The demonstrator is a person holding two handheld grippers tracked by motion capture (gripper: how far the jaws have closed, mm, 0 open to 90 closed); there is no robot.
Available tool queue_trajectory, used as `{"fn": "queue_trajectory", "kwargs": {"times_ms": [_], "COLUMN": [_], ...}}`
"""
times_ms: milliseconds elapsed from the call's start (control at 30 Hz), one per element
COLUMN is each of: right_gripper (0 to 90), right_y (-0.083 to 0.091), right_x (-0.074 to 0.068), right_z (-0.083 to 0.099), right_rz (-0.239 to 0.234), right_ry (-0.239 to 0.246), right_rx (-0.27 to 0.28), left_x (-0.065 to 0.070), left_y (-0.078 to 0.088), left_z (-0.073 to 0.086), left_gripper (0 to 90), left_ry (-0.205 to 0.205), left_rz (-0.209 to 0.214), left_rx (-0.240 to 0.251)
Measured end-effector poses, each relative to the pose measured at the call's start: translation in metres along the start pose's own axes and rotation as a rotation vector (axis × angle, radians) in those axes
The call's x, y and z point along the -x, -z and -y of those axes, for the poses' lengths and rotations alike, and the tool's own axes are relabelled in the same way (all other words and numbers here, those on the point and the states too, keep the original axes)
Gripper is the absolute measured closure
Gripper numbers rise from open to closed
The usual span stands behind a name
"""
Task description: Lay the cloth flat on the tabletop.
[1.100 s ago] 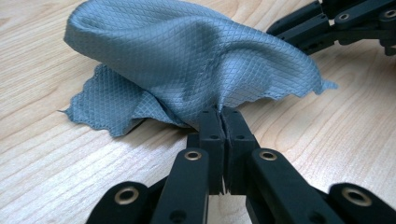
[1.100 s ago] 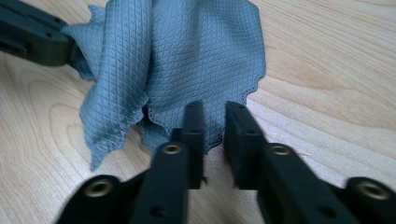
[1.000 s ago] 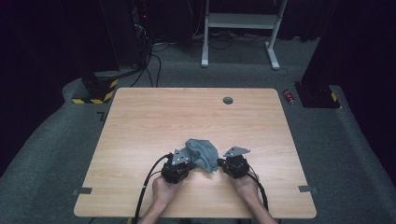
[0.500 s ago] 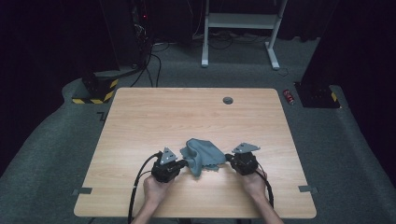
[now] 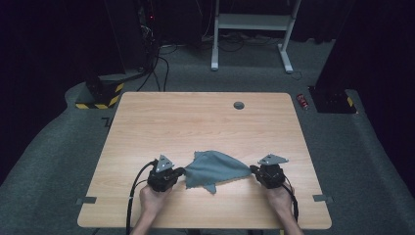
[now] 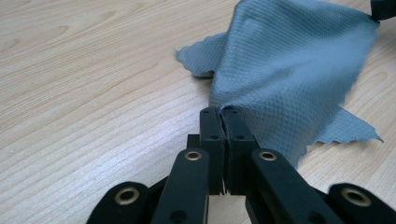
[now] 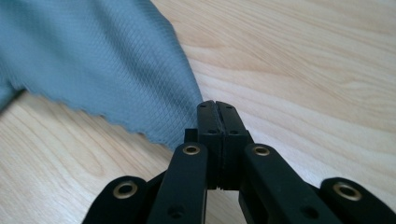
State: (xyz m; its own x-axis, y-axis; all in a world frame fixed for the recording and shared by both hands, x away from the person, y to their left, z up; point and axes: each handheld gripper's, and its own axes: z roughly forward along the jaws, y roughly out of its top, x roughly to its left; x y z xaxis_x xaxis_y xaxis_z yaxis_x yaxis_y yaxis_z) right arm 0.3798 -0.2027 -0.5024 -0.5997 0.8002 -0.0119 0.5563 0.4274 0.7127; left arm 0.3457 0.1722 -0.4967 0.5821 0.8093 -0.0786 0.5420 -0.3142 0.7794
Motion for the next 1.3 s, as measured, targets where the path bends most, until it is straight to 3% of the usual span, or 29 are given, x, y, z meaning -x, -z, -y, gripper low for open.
{"fn": "queue_trajectory", "kwargs": {"times_ms": [167,267,433,567,633,800,967,1133,1300], "right_gripper": [88.5,80.3,72.0,70.7,72.0,80.1,88.3,89.4,89.7], "right_y": [-0.002,-0.001,-0.004,-0.013,-0.018,-0.029,-0.029,-0.028,-0.031], "right_x": [-0.001,-0.005,-0.02,-0.024,-0.023,-0.024,-0.025,-0.027,-0.027], "right_z": [0.001,-0.001,-0.008,-0.012,-0.014,-0.016,-0.014,-0.014,-0.017], "right_rz": [-0.006,-0.013,-0.036,-0.045,-0.045,-0.031,-0.035,-0.034,-0.022], "right_ry": [-0.004,0.001,0.067,0.06,0.061,0.066,0.085,0.104,0.1], "right_rx": [-0.015,-0.002,0.014,0.004,-0.007,-0.055,-0.055,-0.064,-0.065], "left_x": [0.002,0.006,0.018,0.031,0.037,0.041,0.043,0.031,0.02], "left_y": [0.002,0.004,0.008,0.004,-0.003,-0.022,-0.035,-0.05,-0.063], "left_z": [0.0,0.0,-0.004,-0.006,-0.006,-0.007,-0.008,-0.013,-0.027], "left_gripper": [85.1,80.8,58.6,52.2,52.4,59.8,67.4,76.6,85.9], "left_ry": [0.005,-0.006,-0.025,-0.057,-0.076,-0.074,-0.096,-0.096,-0.123], "left_rz": [0.03,0.051,0.04,0.069,0.073,0.084,0.065,0.03,-0.005], "left_rx": [0.008,0.015,0.029,0.009,-0.015,-0.054,-0.088,-0.118,-0.14]}}
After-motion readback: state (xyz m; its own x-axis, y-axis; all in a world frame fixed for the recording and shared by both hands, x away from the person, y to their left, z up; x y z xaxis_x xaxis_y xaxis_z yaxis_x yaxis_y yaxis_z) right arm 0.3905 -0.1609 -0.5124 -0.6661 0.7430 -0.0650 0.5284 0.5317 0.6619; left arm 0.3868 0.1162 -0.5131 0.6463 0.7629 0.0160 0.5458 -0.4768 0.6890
